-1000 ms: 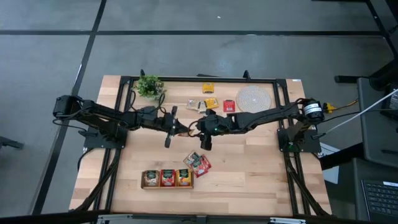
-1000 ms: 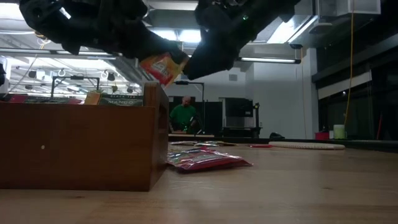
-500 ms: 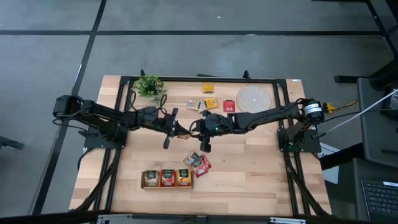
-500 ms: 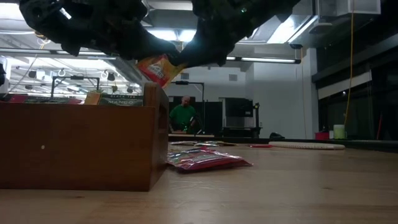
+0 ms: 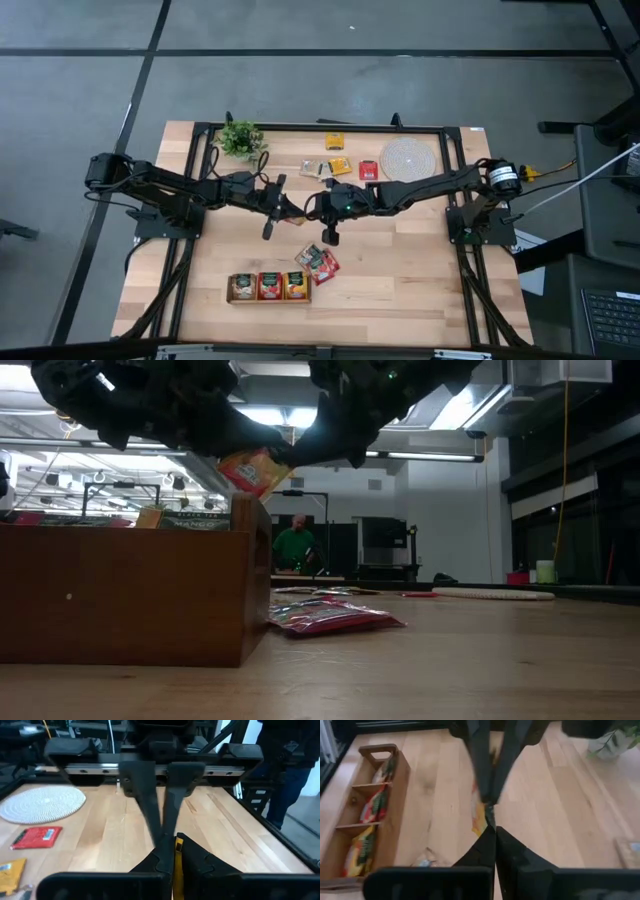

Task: Pick & Place Tea
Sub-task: Put the yellow tea bag into the right section of the wooden organizer

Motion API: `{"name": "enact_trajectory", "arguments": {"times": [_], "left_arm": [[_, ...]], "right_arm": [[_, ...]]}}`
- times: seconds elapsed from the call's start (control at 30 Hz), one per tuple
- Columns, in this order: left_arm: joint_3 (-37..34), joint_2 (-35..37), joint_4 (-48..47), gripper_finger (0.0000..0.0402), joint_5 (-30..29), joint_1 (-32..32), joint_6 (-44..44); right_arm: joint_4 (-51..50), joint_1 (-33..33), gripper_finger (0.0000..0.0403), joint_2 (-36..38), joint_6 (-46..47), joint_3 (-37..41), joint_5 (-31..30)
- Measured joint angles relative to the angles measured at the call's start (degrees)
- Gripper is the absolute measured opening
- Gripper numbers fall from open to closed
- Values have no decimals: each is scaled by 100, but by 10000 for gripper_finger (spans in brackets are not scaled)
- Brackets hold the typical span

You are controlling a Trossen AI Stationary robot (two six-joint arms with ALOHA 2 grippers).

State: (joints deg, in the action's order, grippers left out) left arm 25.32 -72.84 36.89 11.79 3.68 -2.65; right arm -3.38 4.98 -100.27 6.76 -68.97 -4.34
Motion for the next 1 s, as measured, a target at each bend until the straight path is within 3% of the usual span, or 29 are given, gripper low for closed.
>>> {"name": "enact_trajectory", "arguments": {"times": [0.37, 0.5, 0.77, 1.0], "left_arm": [[0, 0, -303, 23, 40, 20, -45], [0, 0, -318, 46, -51, 33, -295], [0, 0, -529, 101, -27, 14, -411], [-2, 0, -605, 113, -24, 7, -614]], "right_arm": [[-96, 363, 3, -2, 793, -9, 353], [-140, 482, 2, -2, 964, -9, 681], [-44, 684, 2, -20, 1239, -9, 637], [289, 820, 1, -304, 1614, -95, 1255]]}}
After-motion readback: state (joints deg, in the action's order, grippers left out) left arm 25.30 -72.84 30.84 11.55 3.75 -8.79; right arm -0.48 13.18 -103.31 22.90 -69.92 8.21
